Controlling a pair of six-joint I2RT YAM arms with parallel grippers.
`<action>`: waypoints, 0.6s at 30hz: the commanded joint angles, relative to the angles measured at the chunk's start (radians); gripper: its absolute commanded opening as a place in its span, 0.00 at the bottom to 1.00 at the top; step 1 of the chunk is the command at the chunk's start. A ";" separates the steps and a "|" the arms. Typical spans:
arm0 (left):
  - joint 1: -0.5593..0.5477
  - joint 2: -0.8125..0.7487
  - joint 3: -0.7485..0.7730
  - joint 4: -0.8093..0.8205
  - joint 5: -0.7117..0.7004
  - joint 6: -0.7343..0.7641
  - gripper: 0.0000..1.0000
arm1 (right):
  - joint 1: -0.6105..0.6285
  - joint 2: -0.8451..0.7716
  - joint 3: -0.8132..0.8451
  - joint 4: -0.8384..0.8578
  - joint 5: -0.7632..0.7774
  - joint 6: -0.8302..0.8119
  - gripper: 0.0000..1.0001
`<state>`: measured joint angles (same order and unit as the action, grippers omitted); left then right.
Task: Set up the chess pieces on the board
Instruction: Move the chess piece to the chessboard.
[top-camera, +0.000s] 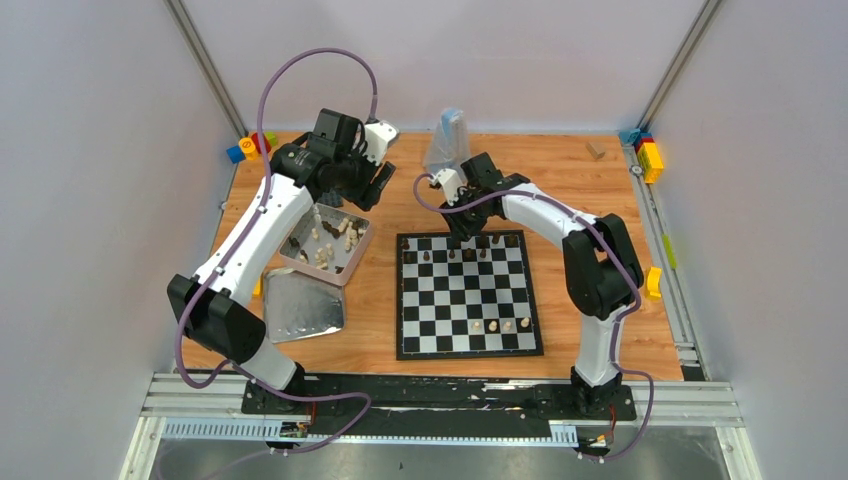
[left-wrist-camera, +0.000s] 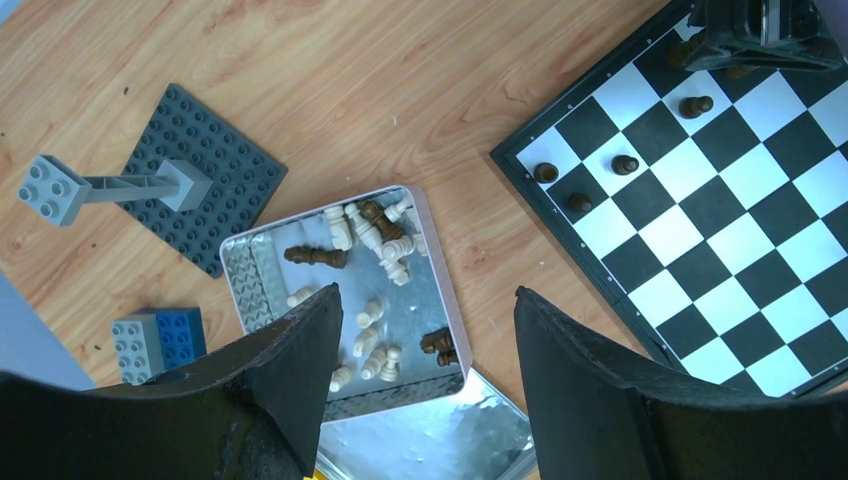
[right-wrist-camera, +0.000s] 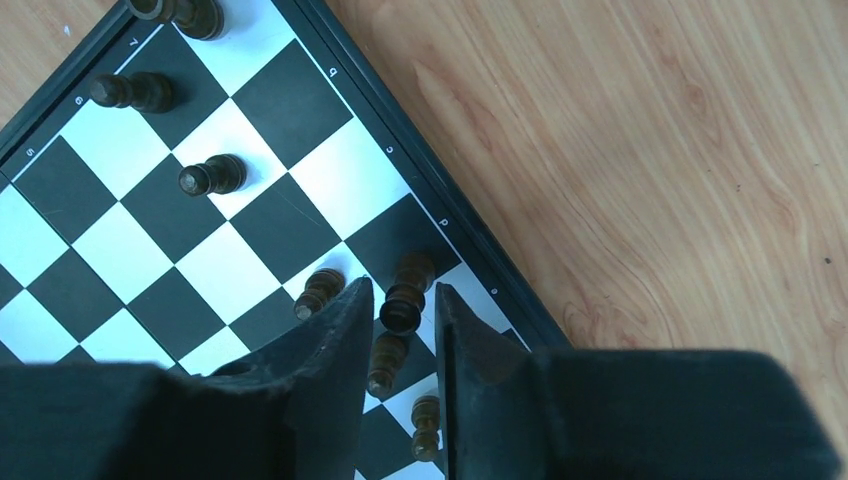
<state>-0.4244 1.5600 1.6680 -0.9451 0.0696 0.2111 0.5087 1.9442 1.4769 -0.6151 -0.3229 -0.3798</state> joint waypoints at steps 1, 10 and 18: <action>0.007 -0.047 -0.002 0.027 0.008 0.001 0.72 | 0.004 -0.008 0.019 0.006 0.002 -0.011 0.26; 0.007 -0.043 0.000 0.022 0.008 0.004 0.73 | -0.002 -0.053 -0.007 0.004 0.060 -0.026 0.03; 0.009 -0.040 -0.004 0.021 0.008 0.009 0.73 | -0.018 -0.084 -0.040 0.005 0.070 -0.029 0.00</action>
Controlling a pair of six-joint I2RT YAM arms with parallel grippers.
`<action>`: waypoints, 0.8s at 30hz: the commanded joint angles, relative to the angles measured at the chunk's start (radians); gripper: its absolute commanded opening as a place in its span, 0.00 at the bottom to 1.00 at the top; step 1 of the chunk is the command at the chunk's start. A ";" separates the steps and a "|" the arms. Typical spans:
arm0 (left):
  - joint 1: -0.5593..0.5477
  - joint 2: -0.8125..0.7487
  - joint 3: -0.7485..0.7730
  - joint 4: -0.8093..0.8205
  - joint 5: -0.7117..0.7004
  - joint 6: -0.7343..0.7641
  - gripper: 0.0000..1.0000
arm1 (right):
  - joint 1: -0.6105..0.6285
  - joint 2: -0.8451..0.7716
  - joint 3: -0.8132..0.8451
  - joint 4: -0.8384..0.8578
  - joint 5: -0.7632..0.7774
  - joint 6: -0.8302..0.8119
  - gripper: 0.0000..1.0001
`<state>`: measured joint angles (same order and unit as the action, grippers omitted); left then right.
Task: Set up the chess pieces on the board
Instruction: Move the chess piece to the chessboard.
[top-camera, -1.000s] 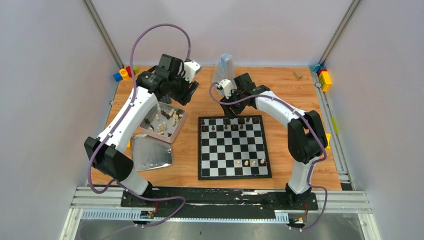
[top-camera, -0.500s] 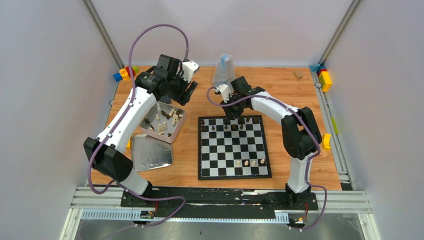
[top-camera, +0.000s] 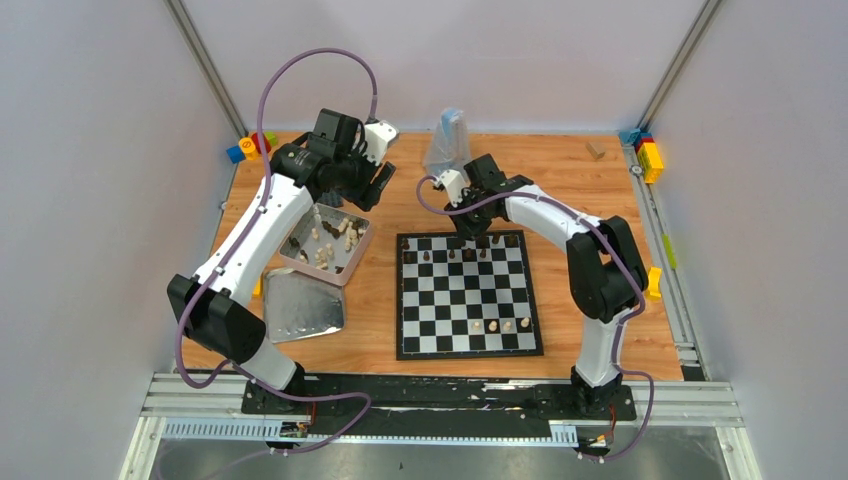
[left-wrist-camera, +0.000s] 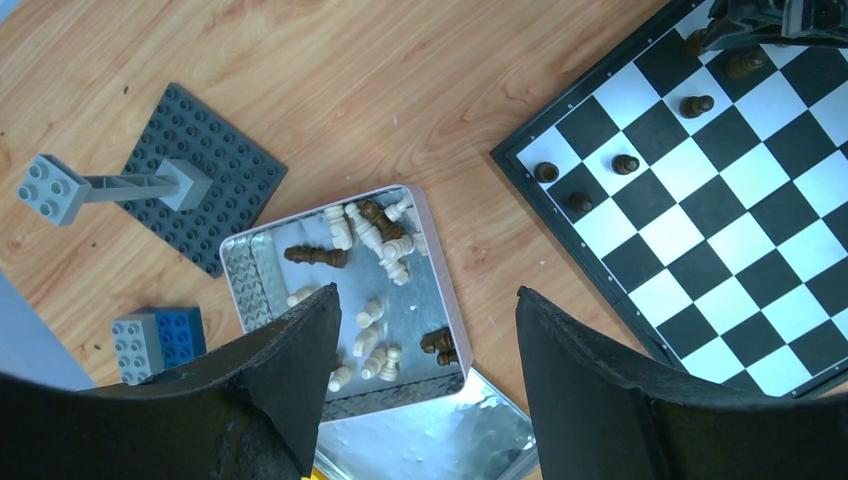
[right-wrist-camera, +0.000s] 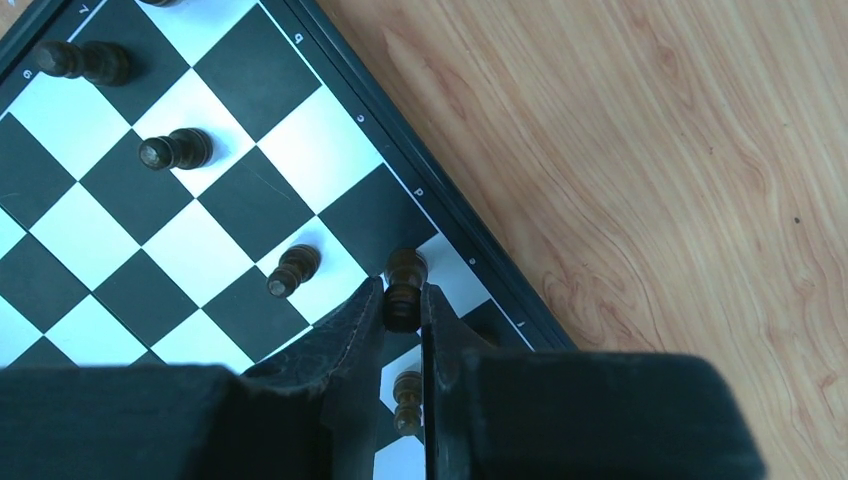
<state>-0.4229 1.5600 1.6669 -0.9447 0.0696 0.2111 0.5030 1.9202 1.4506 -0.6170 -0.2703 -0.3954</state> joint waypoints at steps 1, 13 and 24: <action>0.007 -0.039 -0.002 0.021 0.009 0.009 0.73 | -0.014 -0.061 -0.017 0.006 0.017 -0.013 0.00; 0.007 -0.040 -0.004 0.020 0.007 0.009 0.73 | -0.030 -0.061 -0.024 0.008 0.021 -0.019 0.00; 0.007 -0.034 -0.002 0.017 0.010 0.010 0.73 | -0.038 -0.058 -0.025 0.006 0.008 -0.015 0.00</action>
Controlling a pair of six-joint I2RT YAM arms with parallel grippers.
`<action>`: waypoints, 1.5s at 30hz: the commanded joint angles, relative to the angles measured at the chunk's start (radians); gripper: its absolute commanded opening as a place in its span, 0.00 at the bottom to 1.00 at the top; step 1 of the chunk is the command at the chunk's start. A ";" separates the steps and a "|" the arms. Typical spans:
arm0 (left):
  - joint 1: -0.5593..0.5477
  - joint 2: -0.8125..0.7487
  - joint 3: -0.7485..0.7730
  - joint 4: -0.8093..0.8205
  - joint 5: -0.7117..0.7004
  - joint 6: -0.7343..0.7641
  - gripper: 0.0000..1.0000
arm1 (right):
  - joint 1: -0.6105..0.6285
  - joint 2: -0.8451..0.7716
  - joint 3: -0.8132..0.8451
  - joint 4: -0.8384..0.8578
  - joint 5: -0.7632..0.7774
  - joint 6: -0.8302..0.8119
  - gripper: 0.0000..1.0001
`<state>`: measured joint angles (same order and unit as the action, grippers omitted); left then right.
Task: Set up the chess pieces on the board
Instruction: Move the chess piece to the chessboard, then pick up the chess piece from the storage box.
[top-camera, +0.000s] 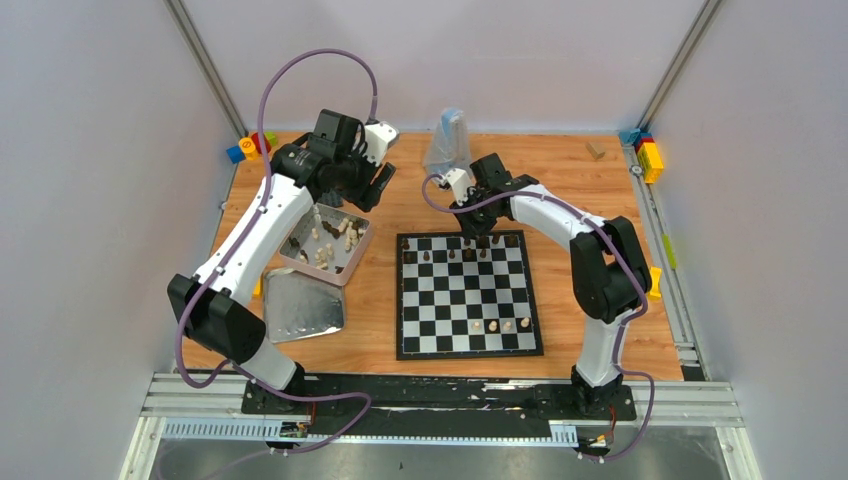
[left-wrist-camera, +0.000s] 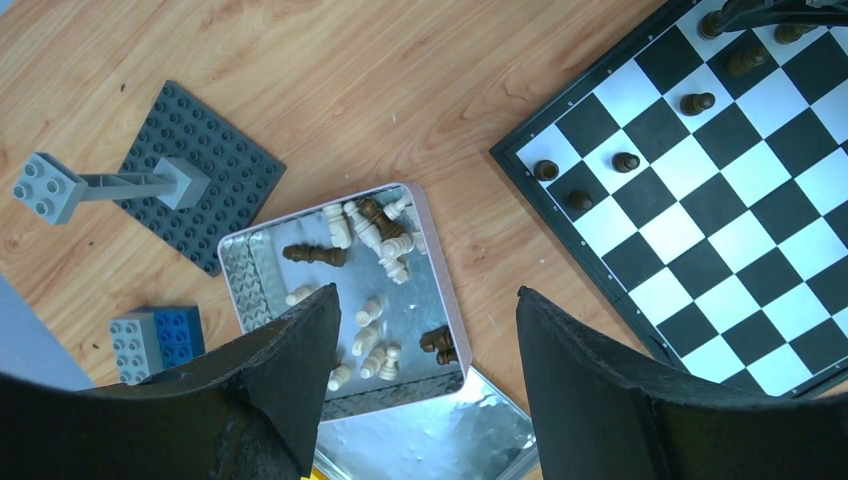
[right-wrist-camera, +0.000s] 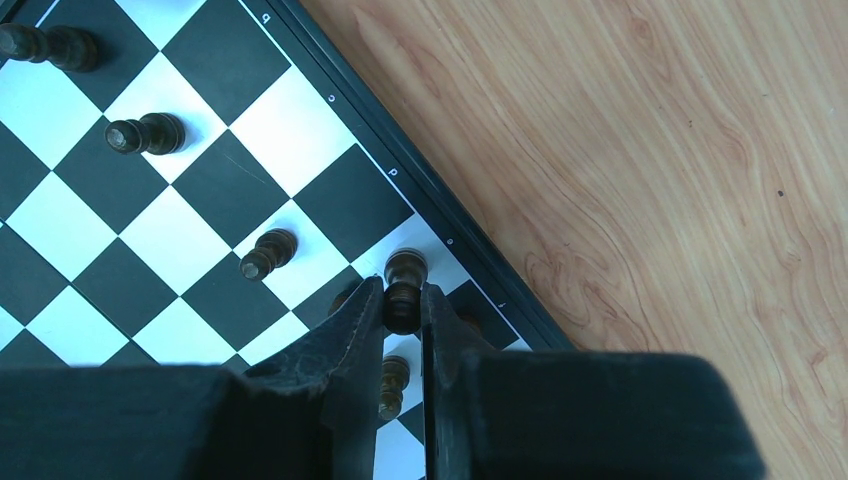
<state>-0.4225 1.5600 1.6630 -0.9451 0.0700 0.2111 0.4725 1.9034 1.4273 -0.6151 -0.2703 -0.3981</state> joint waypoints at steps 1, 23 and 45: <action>0.007 -0.035 0.001 0.018 0.010 0.011 0.73 | -0.007 -0.040 -0.002 0.004 0.008 -0.013 0.00; 0.129 -0.015 -0.073 0.042 -0.009 0.052 0.78 | -0.014 -0.196 0.054 0.004 -0.027 0.010 0.58; 0.351 0.390 -0.068 0.175 0.036 -0.085 0.61 | -0.032 -0.338 -0.164 0.124 -0.062 0.005 0.54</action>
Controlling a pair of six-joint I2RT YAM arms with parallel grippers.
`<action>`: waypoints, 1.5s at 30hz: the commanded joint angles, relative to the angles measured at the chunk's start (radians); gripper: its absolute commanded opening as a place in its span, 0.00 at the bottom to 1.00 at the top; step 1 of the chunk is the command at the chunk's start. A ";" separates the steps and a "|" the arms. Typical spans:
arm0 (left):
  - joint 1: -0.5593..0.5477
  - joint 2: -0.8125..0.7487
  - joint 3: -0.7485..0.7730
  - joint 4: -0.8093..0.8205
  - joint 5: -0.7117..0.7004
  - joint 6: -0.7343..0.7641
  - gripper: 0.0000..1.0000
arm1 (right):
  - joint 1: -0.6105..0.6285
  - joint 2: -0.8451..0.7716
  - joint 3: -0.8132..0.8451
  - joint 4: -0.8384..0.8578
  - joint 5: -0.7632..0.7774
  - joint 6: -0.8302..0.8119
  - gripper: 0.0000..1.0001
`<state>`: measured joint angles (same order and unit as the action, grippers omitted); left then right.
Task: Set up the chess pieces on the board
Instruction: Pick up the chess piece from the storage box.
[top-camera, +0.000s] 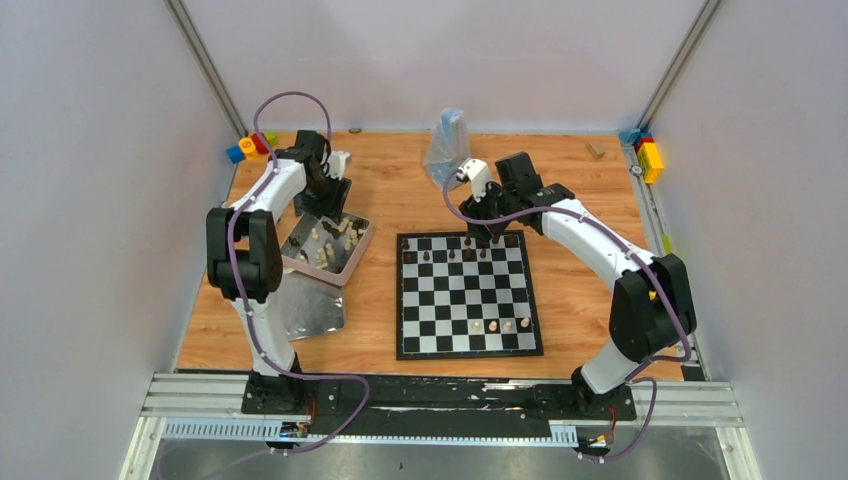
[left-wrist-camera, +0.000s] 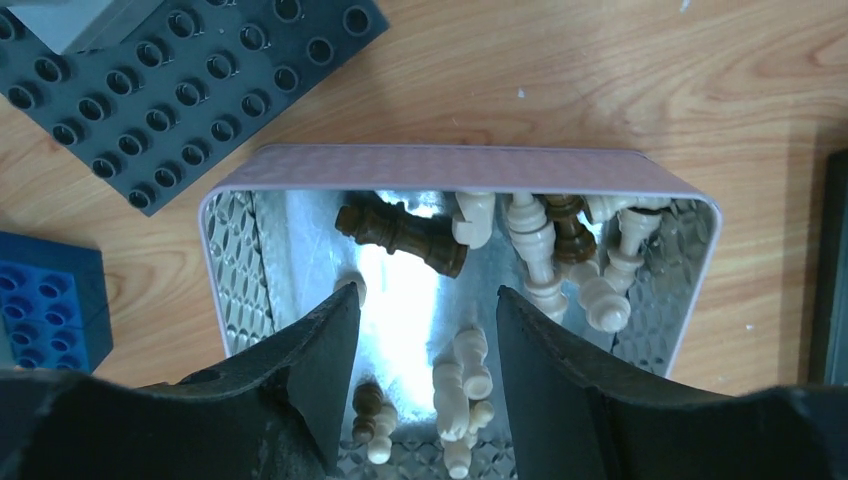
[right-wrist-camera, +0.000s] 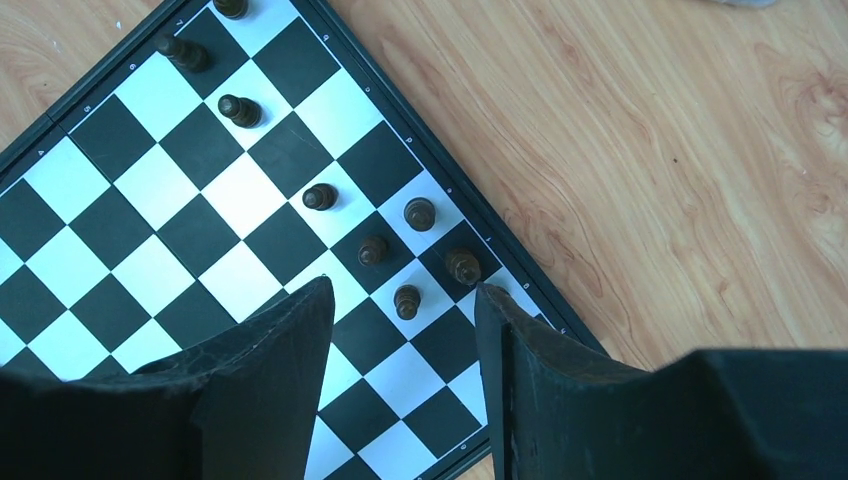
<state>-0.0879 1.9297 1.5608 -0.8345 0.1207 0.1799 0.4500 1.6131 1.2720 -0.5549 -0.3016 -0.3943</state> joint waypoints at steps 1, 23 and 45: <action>0.017 0.025 0.032 0.070 -0.025 -0.061 0.60 | -0.010 -0.045 -0.011 0.064 -0.032 0.000 0.54; 0.031 0.058 -0.115 0.225 -0.059 -0.132 0.53 | -0.011 -0.018 -0.032 0.064 -0.045 -0.017 0.53; 0.039 -0.062 -0.166 0.280 0.024 -0.148 0.15 | -0.011 -0.003 -0.033 0.062 -0.041 -0.021 0.52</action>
<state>-0.0628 1.9762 1.4155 -0.5934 0.0910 0.0532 0.4435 1.6131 1.2404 -0.5289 -0.3260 -0.4030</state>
